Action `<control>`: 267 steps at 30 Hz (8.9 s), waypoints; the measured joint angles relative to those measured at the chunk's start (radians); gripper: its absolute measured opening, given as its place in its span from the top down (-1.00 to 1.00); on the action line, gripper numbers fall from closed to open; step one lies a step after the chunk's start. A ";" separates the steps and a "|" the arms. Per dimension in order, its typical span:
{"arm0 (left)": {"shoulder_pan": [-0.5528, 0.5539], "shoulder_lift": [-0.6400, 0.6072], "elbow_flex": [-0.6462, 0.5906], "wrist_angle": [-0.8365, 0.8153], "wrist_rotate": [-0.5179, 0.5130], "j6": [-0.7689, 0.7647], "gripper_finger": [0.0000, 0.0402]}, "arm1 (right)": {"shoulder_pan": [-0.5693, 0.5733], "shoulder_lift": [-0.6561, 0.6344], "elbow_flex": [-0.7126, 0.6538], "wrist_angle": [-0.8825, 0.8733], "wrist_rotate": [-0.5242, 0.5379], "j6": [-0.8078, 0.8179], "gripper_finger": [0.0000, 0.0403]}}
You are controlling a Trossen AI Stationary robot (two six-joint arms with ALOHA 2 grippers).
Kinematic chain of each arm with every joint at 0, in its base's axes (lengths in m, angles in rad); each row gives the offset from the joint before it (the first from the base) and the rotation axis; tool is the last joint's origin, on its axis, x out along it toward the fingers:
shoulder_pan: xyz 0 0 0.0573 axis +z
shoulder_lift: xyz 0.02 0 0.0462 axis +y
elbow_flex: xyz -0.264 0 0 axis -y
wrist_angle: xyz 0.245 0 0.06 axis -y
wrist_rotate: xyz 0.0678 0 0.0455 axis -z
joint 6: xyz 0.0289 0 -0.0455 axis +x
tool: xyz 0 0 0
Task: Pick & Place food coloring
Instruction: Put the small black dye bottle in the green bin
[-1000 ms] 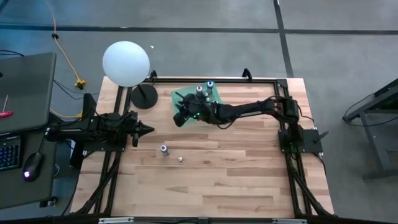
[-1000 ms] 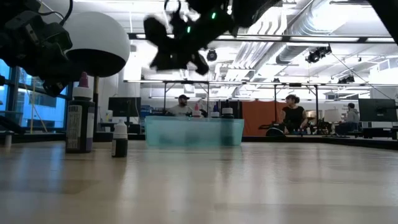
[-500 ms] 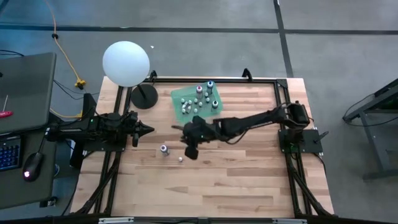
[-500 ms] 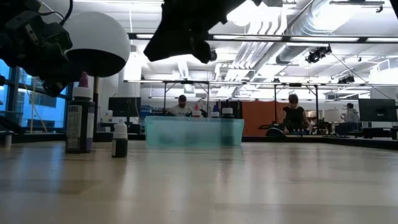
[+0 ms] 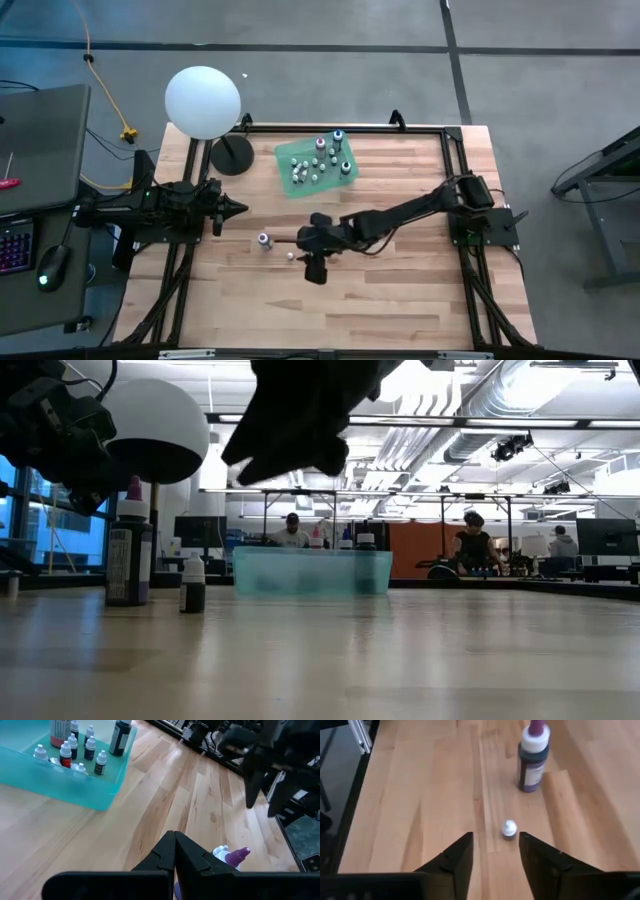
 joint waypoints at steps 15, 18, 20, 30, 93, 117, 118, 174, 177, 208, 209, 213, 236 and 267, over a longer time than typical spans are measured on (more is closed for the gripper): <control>0.000 0.000 0.000 0.001 0.000 0.000 1.00 | -0.035 0.057 0.291 -0.254 -0.003 -0.089 0.05; 0.000 0.000 0.000 -0.001 0.000 0.000 1.00 | -0.049 0.109 0.416 -0.376 -0.017 -0.121 0.05; 0.000 0.000 0.000 -0.006 0.000 0.000 1.00 | -0.053 0.155 0.501 -0.444 -0.034 -0.160 0.05; 0.000 0.000 0.000 -0.006 0.005 0.000 1.00 | -0.047 0.374 0.775 -0.667 -0.132 -0.244 0.05; 0.000 0.000 0.000 -0.006 0.006 0.000 1.00 | -0.048 0.429 0.507 -0.371 -0.081 -0.160 0.30; 0.000 0.000 0.000 -0.006 0.006 0.000 1.00 | -0.049 0.429 0.543 -0.417 -0.036 -0.160 0.65; 0.000 0.000 0.000 -0.006 0.006 0.000 1.00 | -0.049 0.429 0.561 -0.438 -0.025 -0.161 0.66; 0.000 0.000 0.000 -0.006 0.005 0.000 1.00 | -0.478 0.268 0.807 -0.662 0.145 -0.108 0.68; 0.000 0.000 0.000 -0.004 0.007 0.000 1.00 | -0.473 0.277 0.802 -0.734 0.156 -0.051 0.68; 0.000 0.000 0.000 -0.006 0.007 0.000 1.00 | -0.403 0.449 0.802 -0.809 0.155 0.330 0.68; 0.000 0.000 0.000 -0.006 0.007 0.000 1.00 | -0.400 0.458 0.802 -0.808 0.155 0.330 0.68; 0.000 0.000 0.000 -0.006 0.007 0.000 1.00 | -0.396 0.477 0.801 -0.806 0.167 0.334 0.68; 0.000 0.000 0.000 -0.006 0.007 0.000 1.00 | -0.387 0.528 0.802 -0.748 0.181 0.419 0.67; 0.000 0.000 0.000 -0.006 0.007 0.000 1.00 | -0.383 0.522 0.814 -0.748 0.113 0.338 0.33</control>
